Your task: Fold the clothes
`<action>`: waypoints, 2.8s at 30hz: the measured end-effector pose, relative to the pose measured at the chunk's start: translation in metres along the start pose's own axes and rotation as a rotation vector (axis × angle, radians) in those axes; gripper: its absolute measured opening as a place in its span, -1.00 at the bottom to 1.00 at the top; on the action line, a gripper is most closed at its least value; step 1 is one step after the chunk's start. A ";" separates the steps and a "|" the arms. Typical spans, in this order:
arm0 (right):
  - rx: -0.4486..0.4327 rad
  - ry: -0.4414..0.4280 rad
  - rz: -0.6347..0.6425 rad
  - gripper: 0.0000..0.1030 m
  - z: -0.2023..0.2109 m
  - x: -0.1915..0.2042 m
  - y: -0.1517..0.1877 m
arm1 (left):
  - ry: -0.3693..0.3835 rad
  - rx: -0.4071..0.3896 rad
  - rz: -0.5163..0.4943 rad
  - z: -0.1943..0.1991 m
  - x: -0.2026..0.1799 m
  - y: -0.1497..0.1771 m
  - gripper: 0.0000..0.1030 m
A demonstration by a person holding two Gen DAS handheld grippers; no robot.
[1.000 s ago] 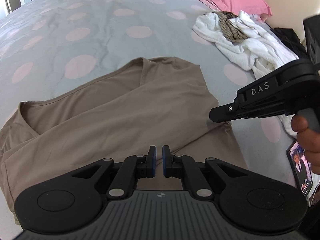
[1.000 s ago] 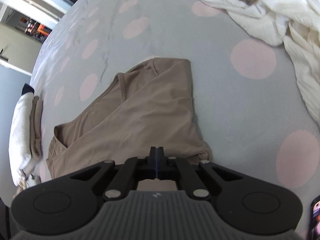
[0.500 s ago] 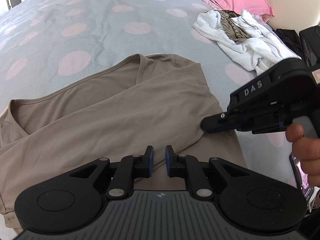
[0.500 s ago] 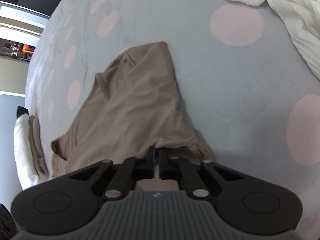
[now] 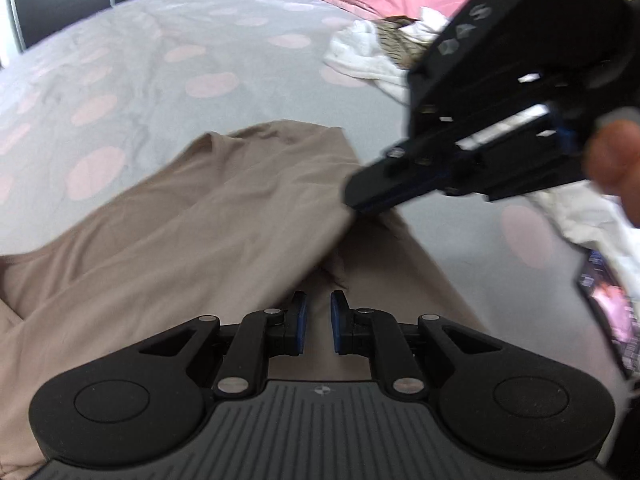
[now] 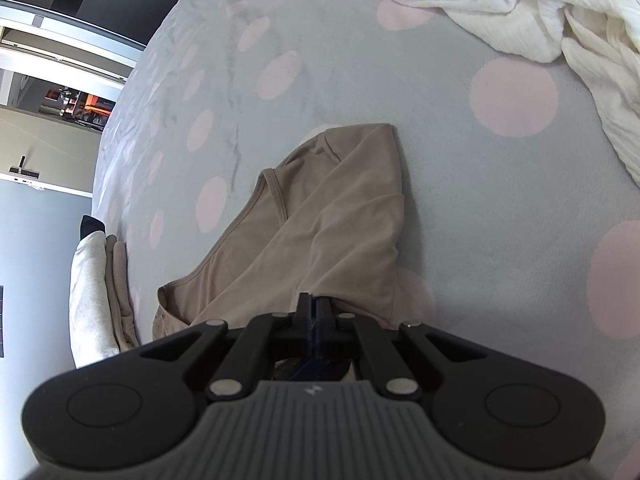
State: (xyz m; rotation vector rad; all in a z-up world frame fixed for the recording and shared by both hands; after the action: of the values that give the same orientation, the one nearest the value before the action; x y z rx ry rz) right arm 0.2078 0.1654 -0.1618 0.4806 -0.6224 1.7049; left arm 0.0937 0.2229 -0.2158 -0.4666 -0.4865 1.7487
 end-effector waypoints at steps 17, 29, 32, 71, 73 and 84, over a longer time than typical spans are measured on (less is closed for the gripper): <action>-0.013 0.017 0.052 -0.96 -0.001 0.006 -0.009 | 0.170 -0.109 -0.101 -0.018 -0.043 -0.016 -0.72; 0.022 0.093 0.086 -0.96 -0.001 -0.009 -0.004 | 0.263 -0.120 -0.167 -0.010 -0.056 -0.016 -0.67; 0.041 0.107 0.089 -0.96 -0.001 -0.013 -0.002 | 0.287 -0.047 -0.175 -0.022 -0.064 -0.003 -0.67; 0.101 0.279 0.526 -0.57 0.019 -0.033 0.080 | -0.226 0.089 0.149 0.163 0.126 0.131 -0.57; 0.116 0.295 0.537 -0.53 0.026 -0.043 0.093 | -0.244 0.114 0.171 0.169 0.130 0.148 -0.51; 0.197 0.365 0.541 -0.28 0.057 -0.090 0.148 | -0.269 0.277 0.219 0.177 0.116 0.224 -0.25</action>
State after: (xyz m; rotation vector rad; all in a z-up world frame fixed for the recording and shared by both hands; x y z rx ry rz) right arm 0.0817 0.0379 -0.1957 0.1269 -0.3312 2.3125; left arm -0.2099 0.2754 -0.1988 -0.0889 -0.3831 2.0679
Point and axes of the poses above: each gripper's, at about its wrist camera, not at the fingertips, and z roughly against the way its jaws point, x to its left, y to its underside, the point moved 9 cm from there along -z, roughly the way its jaws point, and after that the axes turned 1 degree about -x, right-handed, at the moved point
